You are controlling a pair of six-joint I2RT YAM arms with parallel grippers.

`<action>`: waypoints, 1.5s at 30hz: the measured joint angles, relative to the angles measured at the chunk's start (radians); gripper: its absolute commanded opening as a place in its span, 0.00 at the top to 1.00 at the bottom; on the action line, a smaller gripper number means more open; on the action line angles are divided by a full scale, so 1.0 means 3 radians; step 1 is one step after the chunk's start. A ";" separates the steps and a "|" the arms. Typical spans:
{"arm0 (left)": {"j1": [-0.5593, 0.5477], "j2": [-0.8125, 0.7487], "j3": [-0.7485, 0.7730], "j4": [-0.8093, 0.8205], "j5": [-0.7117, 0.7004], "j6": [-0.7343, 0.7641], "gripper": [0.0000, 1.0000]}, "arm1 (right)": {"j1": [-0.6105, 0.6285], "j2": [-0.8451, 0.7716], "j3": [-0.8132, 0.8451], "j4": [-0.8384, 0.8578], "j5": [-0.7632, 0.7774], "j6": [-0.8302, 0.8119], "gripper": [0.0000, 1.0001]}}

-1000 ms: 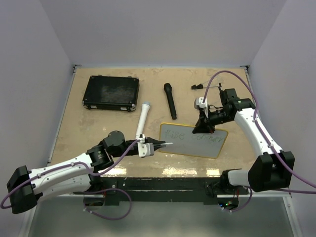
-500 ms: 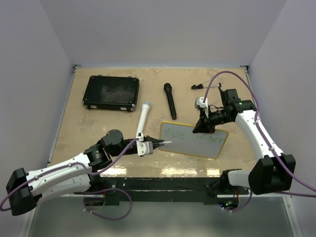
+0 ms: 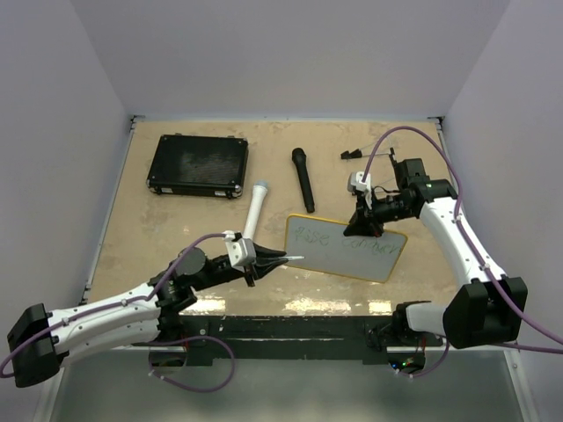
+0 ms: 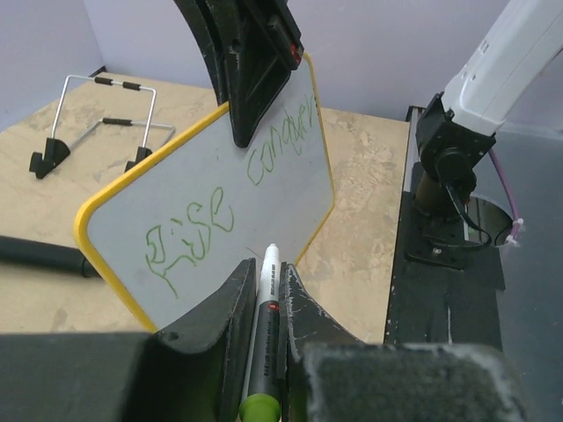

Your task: Write a sentence on the whiteboard

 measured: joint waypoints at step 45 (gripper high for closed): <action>-0.0125 0.1775 -0.0612 0.2449 -0.1259 0.0659 1.00 | -0.0094 0.0001 -0.0128 0.0743 0.0221 0.0987 1.00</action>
